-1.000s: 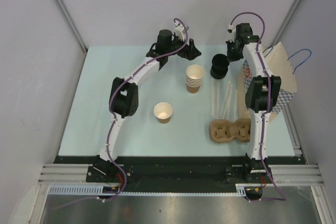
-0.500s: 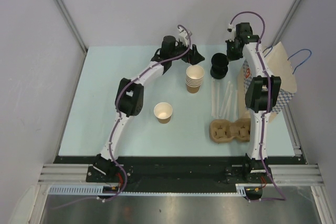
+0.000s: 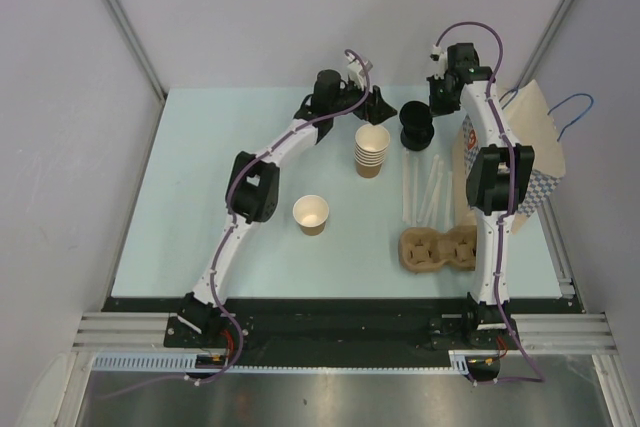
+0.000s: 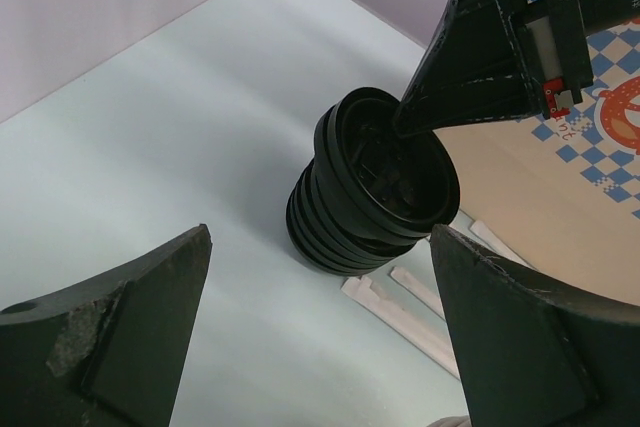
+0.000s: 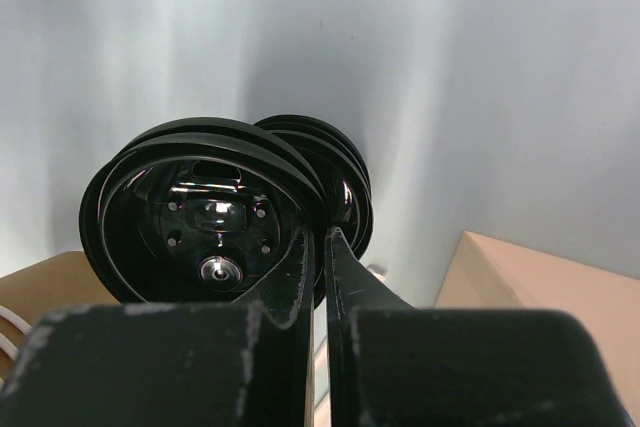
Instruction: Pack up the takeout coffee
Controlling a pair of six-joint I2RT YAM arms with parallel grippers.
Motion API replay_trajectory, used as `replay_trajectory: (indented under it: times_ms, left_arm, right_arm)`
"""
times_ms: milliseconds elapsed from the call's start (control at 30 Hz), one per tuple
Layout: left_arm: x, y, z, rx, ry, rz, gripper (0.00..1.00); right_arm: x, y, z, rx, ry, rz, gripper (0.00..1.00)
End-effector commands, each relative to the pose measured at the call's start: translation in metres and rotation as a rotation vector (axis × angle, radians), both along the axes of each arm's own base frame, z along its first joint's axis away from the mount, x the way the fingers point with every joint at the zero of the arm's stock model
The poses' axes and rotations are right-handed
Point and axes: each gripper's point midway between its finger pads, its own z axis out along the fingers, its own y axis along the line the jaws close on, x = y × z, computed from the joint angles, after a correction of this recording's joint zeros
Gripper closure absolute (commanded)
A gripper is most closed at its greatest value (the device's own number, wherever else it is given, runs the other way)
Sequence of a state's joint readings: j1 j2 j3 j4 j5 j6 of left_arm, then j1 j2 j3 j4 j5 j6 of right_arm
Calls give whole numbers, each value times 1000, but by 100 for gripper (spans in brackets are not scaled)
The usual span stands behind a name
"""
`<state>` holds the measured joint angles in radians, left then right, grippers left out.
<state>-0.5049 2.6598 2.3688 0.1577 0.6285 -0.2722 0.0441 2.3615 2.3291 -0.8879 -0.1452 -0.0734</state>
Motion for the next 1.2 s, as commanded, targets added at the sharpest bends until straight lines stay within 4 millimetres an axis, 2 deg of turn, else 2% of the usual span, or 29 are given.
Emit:
replay_trajectory:
  times_ms: [0, 167, 267, 300, 367, 500, 567, 600, 667, 700, 733, 767, 800, 933, 967, 1000, 1033, 1067, 1100, 1133, 1167]
  left_arm:
    - [0, -11, 8, -27, -47, -20, 4]
    - [1, -11, 16, -36, -71, -16, 4]
    - [-2, -11, 27, -44, -82, -26, 4]
    - [-3, -10, 40, -55, -98, -25, 4]
    - [-4, -9, 50, -63, -115, -22, 3]
    - [-7, -7, 91, -72, -211, -9, 2]
    - [-12, -8, 101, -55, -247, -15, 2]
    - [-16, -7, 113, -40, -291, -18, 2]
    - [-23, -8, 113, -12, -321, -30, 2]
    - [-27, -7, 130, 0, -396, -32, 2]
    - [-32, -8, 123, 18, -404, -41, 1]
    - [-34, -7, 128, 28, -443, -50, 2]
    - [-35, -4, 141, 33, -505, -48, 1]
    - [-56, -10, 158, 67, -663, -142, 4]
    - [-65, -10, 171, 88, -762, -171, 5]
    - [-76, -17, 158, 112, -782, -208, 7]
    - [-83, -19, 157, 132, -828, -226, 8]
    - [-93, -18, 172, 169, -965, -240, 9]
    - [-107, -26, 147, 208, -981, -286, 10]
    - [-116, -28, 141, 232, -1032, -310, 11]
    - [-123, -26, 149, 276, -1158, -319, 12]
  right_arm:
    - [4, 8, 45, 29, -101, 10, 100]
    - [6, 8, 45, 28, -104, 4, 100]
    - [7, 7, 46, 29, -106, -2, 100]
    - [7, 6, 46, 30, -105, -5, 100]
    - [8, 4, 51, 39, -115, -12, 100]
    - [8, -2, 63, 46, -135, -24, 100]
    - [7, -6, 68, 51, -144, -33, 100]
    - [7, -5, 70, 55, -148, -35, 100]
    - [6, -6, 75, 60, -156, -39, 100]
    - [6, -5, 77, 63, -158, -40, 100]
    - [6, -5, 78, 64, -160, -41, 100]
    - [5, -6, 80, 64, -162, -44, 100]
    - [6, -7, 81, 60, -166, -46, 100]
    - [4, -11, 86, 57, -172, -61, 100]
    - [4, -13, 89, 55, -178, -67, 100]
    - [3, -13, 89, 52, -177, -69, 100]
    - [3, -14, 89, 51, -176, -72, 100]
    - [1, -14, 90, 48, -175, -73, 100]
    - [0, -16, 93, 45, -179, -77, 100]
    - [-1, -15, 92, 46, -174, -77, 100]
    - [-3, -16, 92, 45, -169, -79, 100]
